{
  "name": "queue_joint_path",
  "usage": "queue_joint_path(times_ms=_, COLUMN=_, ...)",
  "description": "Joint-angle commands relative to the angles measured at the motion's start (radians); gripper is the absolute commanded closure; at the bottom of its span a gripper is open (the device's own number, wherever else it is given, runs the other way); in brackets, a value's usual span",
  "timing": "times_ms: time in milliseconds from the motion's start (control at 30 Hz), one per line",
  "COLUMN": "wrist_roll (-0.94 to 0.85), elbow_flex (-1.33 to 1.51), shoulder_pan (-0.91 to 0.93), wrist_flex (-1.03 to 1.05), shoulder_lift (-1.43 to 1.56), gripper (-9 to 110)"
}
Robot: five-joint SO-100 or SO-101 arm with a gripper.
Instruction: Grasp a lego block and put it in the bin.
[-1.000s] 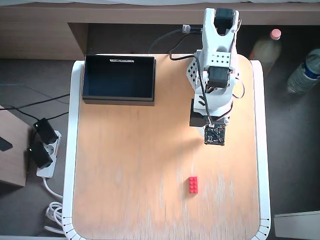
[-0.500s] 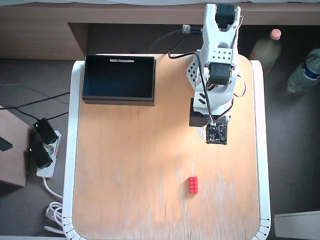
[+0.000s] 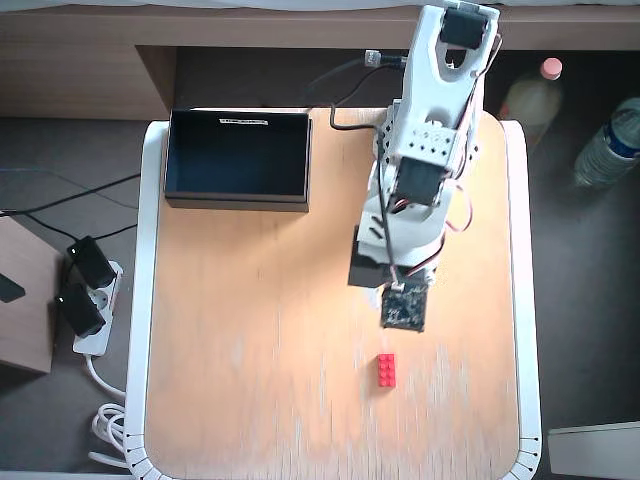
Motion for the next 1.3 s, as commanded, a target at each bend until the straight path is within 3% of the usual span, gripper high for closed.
queue_joint_path(times_ms=0, wrist_roll=0.041, elbow_flex=-0.153, shoulder_pan=0.049, wrist_flex=-0.114, shoulder_lift=-0.133, gripper=101)
queue_joint_path(times_ms=500, wrist_roll=0.037, elbow_flex=-0.186, shoulder_pan=0.040, wrist_flex=-0.422, shoulder_lift=-0.407, gripper=92)
queue_joint_path(times_ms=900, wrist_roll=-0.044, elbow_flex=-0.215, shoulder_pan=-0.058, wrist_flex=-0.422, shoulder_lift=-0.442, gripper=74)
queue_joint_path(times_ms=1267, wrist_roll=-0.081, elbow_flex=-0.215, shoulder_pan=-0.117, wrist_flex=-0.508, shoulder_lift=-0.548, gripper=74)
